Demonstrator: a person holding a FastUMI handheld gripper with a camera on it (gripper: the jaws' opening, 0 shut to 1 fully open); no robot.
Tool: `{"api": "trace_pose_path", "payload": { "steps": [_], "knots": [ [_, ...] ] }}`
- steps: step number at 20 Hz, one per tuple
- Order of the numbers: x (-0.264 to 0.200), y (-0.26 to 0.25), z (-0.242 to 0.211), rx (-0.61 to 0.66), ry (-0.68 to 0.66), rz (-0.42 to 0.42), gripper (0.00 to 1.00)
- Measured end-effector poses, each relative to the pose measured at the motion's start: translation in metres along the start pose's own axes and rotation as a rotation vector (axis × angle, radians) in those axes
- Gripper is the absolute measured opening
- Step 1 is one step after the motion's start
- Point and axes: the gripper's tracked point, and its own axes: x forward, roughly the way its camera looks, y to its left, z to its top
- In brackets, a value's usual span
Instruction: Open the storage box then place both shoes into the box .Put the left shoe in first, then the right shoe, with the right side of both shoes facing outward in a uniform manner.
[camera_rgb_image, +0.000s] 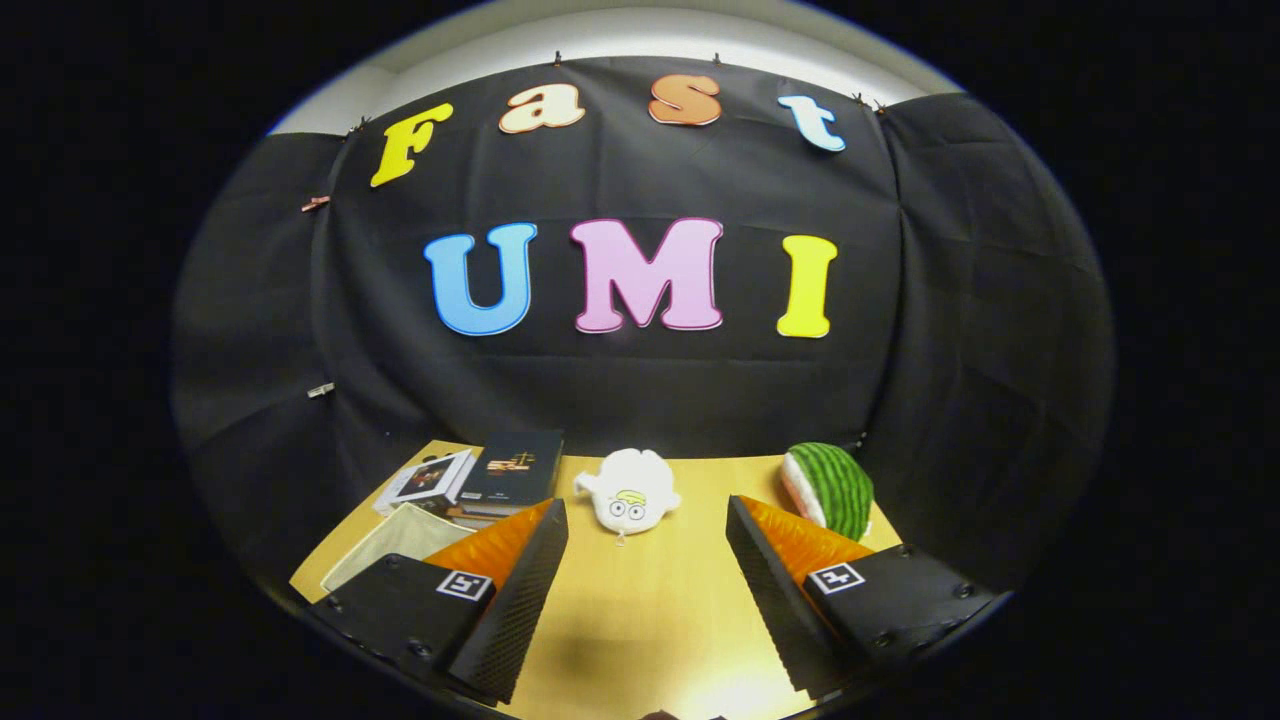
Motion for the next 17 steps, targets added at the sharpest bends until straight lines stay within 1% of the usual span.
{"api": "trace_pose_path", "payload": {
  "steps": [4,7,9,13,17],
  "knots": [
    [0.001,-0.043,-0.004,0.09,-0.067,-0.055,0.98],
    [0.005,-0.058,-0.02,0.13,-0.038,-0.078,0.98],
    [0.008,-0.064,-0.02,0.113,-0.046,-0.091,0.99],
    [0.006,-0.063,-0.003,0.032,-0.122,-0.106,0.98],
    [0.006,-0.046,0.004,0.028,-0.142,-0.074,0.98]
  ]
}}
